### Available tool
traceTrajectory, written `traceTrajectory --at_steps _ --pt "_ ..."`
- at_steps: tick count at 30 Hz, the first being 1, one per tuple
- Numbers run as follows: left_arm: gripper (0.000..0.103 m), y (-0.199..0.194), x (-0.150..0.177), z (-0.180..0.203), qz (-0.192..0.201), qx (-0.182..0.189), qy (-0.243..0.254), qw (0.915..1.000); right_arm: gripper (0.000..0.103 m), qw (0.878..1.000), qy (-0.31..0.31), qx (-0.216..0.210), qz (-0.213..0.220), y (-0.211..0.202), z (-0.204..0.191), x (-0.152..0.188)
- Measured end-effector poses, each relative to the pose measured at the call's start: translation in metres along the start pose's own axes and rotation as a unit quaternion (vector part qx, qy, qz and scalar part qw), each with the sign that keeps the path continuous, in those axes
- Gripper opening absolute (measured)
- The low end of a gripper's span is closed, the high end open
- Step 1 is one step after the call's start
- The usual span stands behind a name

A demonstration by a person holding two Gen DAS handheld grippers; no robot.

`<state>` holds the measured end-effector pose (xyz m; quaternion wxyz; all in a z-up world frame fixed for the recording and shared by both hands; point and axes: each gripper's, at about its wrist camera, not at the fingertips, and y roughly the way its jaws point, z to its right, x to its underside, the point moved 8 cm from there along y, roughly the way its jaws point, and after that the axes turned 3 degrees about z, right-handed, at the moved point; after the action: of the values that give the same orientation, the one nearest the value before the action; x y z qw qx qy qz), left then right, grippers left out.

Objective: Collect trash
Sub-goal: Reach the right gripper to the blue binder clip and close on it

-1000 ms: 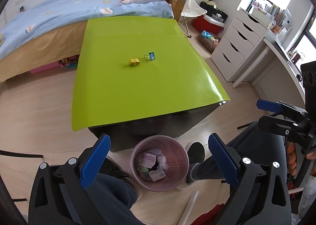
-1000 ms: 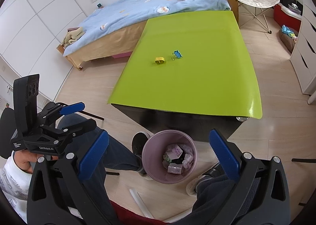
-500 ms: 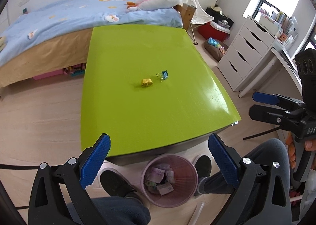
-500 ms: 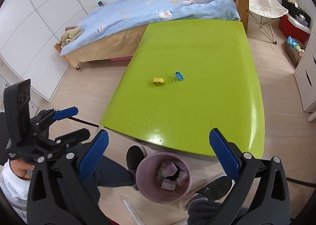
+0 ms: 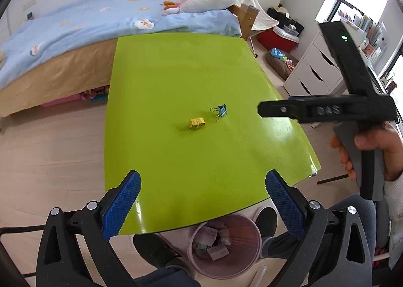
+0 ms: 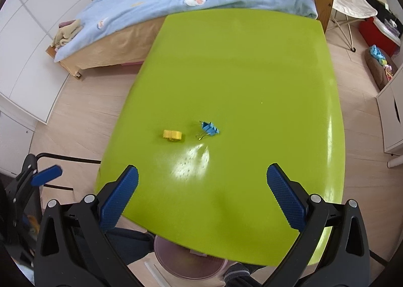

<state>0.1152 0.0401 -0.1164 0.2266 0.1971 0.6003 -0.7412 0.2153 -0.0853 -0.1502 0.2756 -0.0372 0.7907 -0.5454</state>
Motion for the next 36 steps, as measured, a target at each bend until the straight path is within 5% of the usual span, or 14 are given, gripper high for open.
traceTrajectory --at_steps 13,25,27,36 --pt "0.095 0.015 -0.002 -0.005 -0.015 -0.001 -0.008 0.9999 0.099 0.995 0.030 0.019 -0.097 0.088 0.013 -0.033" --pt "0.095 0.024 0.000 -0.012 -0.024 0.001 -0.020 0.9995 0.037 0.991 0.029 0.032 -0.124 0.118 0.012 -0.036" --pt "0.095 0.026 -0.001 -0.012 -0.024 0.002 -0.021 0.9995 0.019 0.992 0.028 0.033 -0.122 0.119 0.013 -0.037" --pt "0.095 0.037 -0.008 -0.008 -0.027 0.007 -0.021 0.9994 0.015 0.993 0.028 0.029 -0.107 0.109 0.020 -0.037"
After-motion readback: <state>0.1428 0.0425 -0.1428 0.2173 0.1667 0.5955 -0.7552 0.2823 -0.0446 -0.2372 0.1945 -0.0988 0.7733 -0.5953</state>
